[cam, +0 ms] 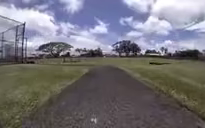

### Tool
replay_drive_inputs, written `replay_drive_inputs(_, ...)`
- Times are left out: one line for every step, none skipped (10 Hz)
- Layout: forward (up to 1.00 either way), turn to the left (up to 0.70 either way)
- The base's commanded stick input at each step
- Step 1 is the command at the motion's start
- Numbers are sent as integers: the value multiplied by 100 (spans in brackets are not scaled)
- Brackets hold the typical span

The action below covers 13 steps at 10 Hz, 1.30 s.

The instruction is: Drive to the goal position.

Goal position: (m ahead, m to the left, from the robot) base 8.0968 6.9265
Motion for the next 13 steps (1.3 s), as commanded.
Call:
replay_drive_inputs(70, 0)
replay_drive_inputs(70, 0)
replay_drive_inputs(70, -2)
replay_drive_inputs(70, -18)
replay_drive_inputs(70, -25)
replay_drive_inputs(70, -3)
replay_drive_inputs(70, -2)
replay_drive_inputs(70, -8)
replay_drive_inputs(70, -29)
replay_drive_inputs(70, -14)
replay_drive_inputs(70, 0)
replay_drive_inputs(70, 0)
replay_drive_inputs(70, 0)
